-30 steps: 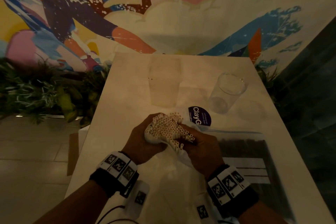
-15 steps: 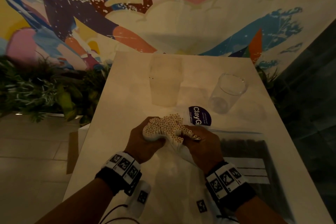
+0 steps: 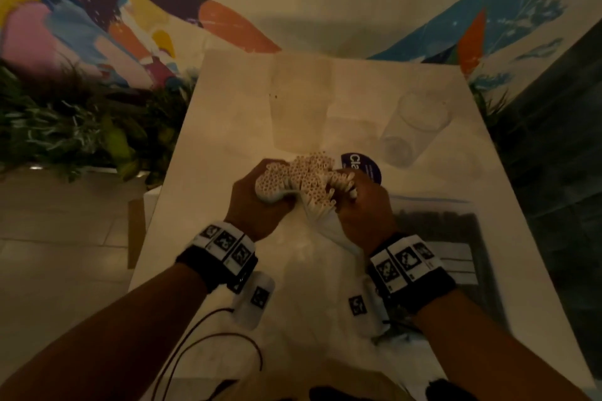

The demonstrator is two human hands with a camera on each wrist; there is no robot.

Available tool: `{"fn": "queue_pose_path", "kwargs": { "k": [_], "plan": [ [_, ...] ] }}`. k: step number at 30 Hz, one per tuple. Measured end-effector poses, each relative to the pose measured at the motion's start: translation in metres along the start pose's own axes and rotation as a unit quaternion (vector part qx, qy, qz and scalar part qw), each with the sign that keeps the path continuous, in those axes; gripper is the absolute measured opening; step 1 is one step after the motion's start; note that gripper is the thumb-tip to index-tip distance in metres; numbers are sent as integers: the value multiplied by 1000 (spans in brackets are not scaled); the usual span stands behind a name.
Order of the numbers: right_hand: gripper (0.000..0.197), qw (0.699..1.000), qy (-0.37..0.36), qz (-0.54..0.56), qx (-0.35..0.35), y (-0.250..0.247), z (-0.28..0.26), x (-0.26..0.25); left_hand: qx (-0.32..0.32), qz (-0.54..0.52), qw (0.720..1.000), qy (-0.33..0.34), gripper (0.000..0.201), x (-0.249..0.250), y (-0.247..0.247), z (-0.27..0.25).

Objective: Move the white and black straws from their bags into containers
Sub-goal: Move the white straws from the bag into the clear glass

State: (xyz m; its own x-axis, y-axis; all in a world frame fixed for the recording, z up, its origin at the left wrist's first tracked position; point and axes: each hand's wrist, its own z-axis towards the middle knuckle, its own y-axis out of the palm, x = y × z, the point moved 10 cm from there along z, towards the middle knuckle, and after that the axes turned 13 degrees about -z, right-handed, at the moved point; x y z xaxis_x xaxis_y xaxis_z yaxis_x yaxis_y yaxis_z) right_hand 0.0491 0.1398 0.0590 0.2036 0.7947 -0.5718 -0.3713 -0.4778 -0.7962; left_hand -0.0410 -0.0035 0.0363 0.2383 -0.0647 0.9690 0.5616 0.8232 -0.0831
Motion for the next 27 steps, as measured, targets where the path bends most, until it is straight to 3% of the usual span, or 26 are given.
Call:
{"fn": "queue_pose_path", "kwargs": {
  "k": [6,10,13,18,21,24,27],
  "plan": [
    [2,997,59,4,-45,16,-9,18,15,-29,998,-58,40,-22,1,-10],
    [16,996,79,24,-36,17,-13,17,18,-54,996,-66,39,-20,0,-10],
    [11,997,71,23,3,8,-13,11,27,-60,996,-66,40,-22,-4,-11],
    [13,998,53,3,-31,18,-10,11,43,-62,995,-72,41,-25,-8,-11],
    [28,999,34,-3,-13,16,-7,9,50,-66,994,-70,41,-25,-12,-12],
    [17,998,51,-15,-21,19,-8,11,47,-78,993,-71,39,-23,-13,-12],
    [14,996,68,36,50,3,-9,8,53,-82,992,-78,40,-26,-15,-13]
  ]
}}
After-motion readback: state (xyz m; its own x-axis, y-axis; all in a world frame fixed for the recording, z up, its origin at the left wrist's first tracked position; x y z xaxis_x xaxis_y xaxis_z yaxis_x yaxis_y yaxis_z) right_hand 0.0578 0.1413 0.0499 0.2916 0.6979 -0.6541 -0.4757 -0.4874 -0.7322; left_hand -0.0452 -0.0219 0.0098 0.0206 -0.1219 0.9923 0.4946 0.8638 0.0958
